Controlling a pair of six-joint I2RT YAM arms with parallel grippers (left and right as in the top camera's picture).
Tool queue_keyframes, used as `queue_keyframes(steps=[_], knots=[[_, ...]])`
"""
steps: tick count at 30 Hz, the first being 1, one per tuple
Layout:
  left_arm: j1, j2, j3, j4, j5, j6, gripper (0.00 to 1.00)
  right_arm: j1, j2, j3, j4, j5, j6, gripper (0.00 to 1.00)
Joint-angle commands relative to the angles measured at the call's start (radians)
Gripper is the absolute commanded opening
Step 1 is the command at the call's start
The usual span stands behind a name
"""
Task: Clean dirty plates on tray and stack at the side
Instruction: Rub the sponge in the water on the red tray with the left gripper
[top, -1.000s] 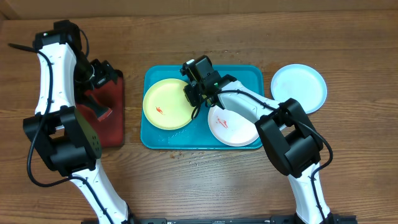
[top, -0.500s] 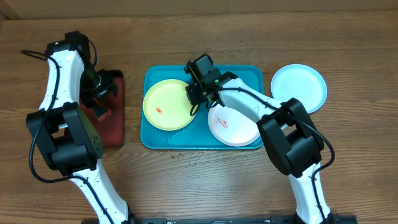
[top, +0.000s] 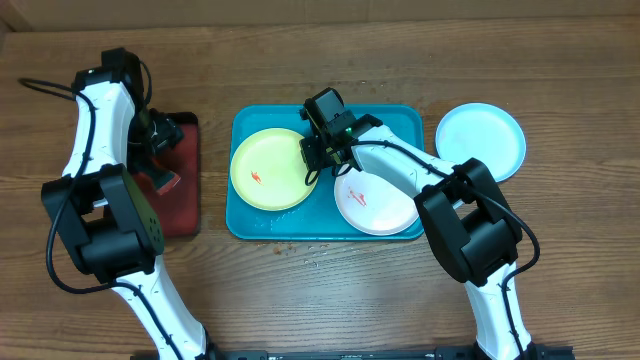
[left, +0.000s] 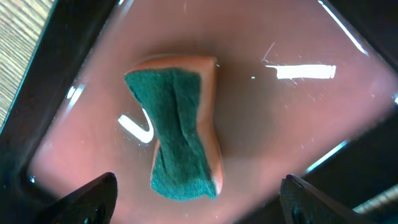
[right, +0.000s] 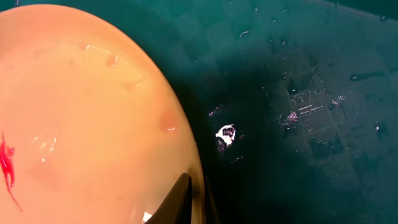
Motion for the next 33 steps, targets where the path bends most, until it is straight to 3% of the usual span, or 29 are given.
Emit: queue_keyframes(steps=[1,11,14,18,22,26,28,29,30,32,33], knots=[[0.031,-0.015,-0.051,0.042,-0.039,-0.029,0.89,0.0,0.035,-0.037,-0.034,0.023,0.001,0.09],[0.08,-0.015,-0.202,0.201,-0.014,-0.008,0.87,0.0,0.035,-0.037,-0.02,0.023,0.001,0.09],[0.08,-0.015,-0.213,0.237,-0.012,0.024,0.82,0.0,0.035,-0.037,-0.021,0.023,0.001,0.09],[0.081,-0.015,-0.213,0.267,-0.012,0.027,0.6,0.0,0.035,-0.037,-0.019,0.023,0.001,0.09],[0.082,-0.015,-0.213,0.27,-0.011,0.026,0.27,0.0,0.035,-0.037,-0.019,0.023,0.001,0.09],[0.082,-0.015,-0.213,0.269,-0.012,0.026,0.08,0.0,0.035,-0.037,-0.019,0.023,0.001,0.09],[0.082,-0.015,-0.213,0.266,-0.012,0.026,0.05,0.0,0.035,-0.037,-0.019,0.023,0.001,0.09],[0.082,-0.015,-0.213,0.259,-0.012,0.026,0.08,0.0,0.035,-0.037,-0.019,0.023,0.001,0.09],[0.082,-0.015,-0.213,0.248,-0.012,0.026,0.18,0.0,0.035,-0.037,-0.019,0.023,0.001,0.09],[0.082,-0.015,-0.213,0.219,-0.008,0.027,0.61,0.0,0.035,-0.037,-0.019,0.023,0.001,0.09],[0.082,-0.015,-0.213,0.204,-0.003,0.027,0.89,0.0,0.035,-0.037,-0.019,0.023,0.001,0.09]])
